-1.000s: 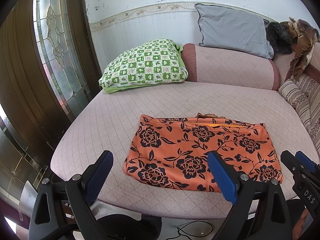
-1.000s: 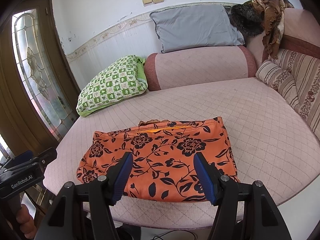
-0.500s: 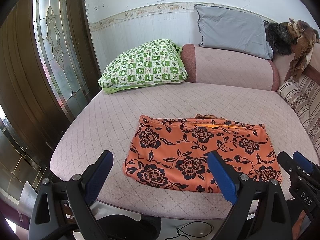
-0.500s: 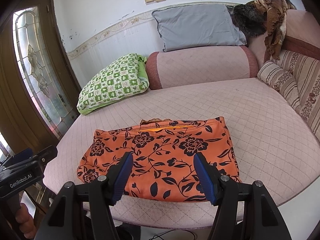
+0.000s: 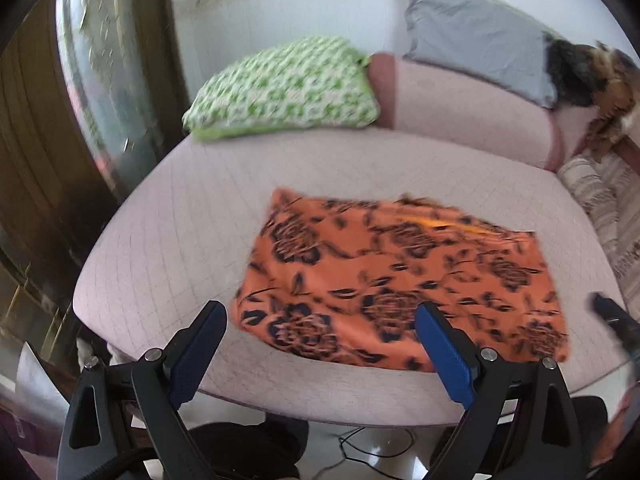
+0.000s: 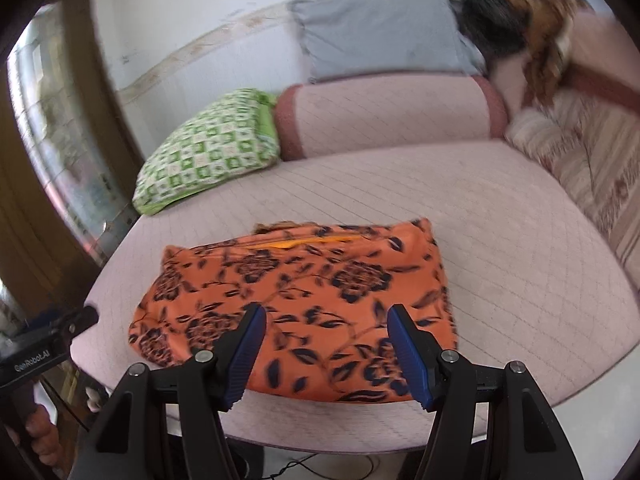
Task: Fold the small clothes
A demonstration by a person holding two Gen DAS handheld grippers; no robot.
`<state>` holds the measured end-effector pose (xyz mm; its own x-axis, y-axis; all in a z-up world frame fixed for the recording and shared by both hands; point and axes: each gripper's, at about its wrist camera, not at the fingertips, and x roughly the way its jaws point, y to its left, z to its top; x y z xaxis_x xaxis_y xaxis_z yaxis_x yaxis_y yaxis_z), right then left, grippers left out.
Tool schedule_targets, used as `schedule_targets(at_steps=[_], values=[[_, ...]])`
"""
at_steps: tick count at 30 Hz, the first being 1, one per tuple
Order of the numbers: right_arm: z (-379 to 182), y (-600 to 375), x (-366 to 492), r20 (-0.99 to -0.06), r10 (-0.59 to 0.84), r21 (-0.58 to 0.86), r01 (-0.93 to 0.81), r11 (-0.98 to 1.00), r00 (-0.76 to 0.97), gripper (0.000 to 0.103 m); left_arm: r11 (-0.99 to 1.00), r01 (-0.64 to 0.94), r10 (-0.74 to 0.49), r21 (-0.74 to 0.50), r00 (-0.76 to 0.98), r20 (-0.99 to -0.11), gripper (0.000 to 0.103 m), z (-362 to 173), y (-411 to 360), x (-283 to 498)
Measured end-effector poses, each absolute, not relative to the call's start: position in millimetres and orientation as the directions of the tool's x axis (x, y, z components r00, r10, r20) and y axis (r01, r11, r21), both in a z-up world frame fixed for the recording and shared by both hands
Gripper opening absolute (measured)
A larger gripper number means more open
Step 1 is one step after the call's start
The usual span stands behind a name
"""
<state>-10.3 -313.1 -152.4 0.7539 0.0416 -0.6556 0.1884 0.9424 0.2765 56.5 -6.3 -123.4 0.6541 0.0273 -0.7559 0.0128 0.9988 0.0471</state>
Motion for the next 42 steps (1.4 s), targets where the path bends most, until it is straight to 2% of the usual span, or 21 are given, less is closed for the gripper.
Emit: schedule_targets(at_steps=[2,6,9,12,17,24,30,37,42], values=[[-160.9,-340.8,-5.7,-0.672,0.058,0.334,0.232,0.914,0.739,0.075,0.996,-0.047,0.088,0.075,0.614,-0.784,0.095,-139.1,14.1,76.1],[-183.4,-391.6,10.5,-0.717,0.064,0.397,0.331,0.856,0.694,0.076,0.989,-0.143,0.118,0.046,0.55,-0.826,0.095,-162.3,43.1,102.0],[-207.6,-414.2,24.9,-0.754,0.069,0.411,0.389,0.824,0.653,0.076,0.986,-0.165,0.1,0.019,0.5,-0.86,0.095,-181.4,54.5,118.9],[-241.5,-434.1,39.2,-0.77,0.166,0.495,0.413,0.764,0.616,0.076,0.986,-0.16,0.033,-0.048,0.468,-0.883,0.095,-198.7,64.9,132.9],[-283.6,-452.2,52.2,-0.738,0.281,0.607,0.421,0.675,0.613,0.076,0.979,-0.151,-0.055,-0.139,0.462,-0.885,0.095,-218.6,81.1,154.6],[-313.5,-475.5,81.9,-0.655,0.446,0.739,0.395,0.546,0.61,0.077,0.988,-0.053,-0.099,-0.148,0.522,-0.847,0.095,-229.1,61.2,171.8],[-320.7,-473.4,100.7,-0.609,0.531,0.785,0.351,0.511,0.589,0.077,0.992,-0.004,-0.105,-0.122,0.491,-0.865,0.095,-253.7,42.9,180.1],[-322.1,-443.3,121.0,-0.569,0.613,0.817,0.294,0.495,0.548,0.077,0.996,0.021,-0.086,-0.089,0.535,-0.84,0.095,-248.1,27.6,188.4],[-314.4,-422.4,130.7,-0.604,0.596,0.785,0.27,0.557,0.529,0.075,0.998,0.022,-0.068,-0.066,0.54,-0.839,0.094,-245.2,25.8,181.3]])
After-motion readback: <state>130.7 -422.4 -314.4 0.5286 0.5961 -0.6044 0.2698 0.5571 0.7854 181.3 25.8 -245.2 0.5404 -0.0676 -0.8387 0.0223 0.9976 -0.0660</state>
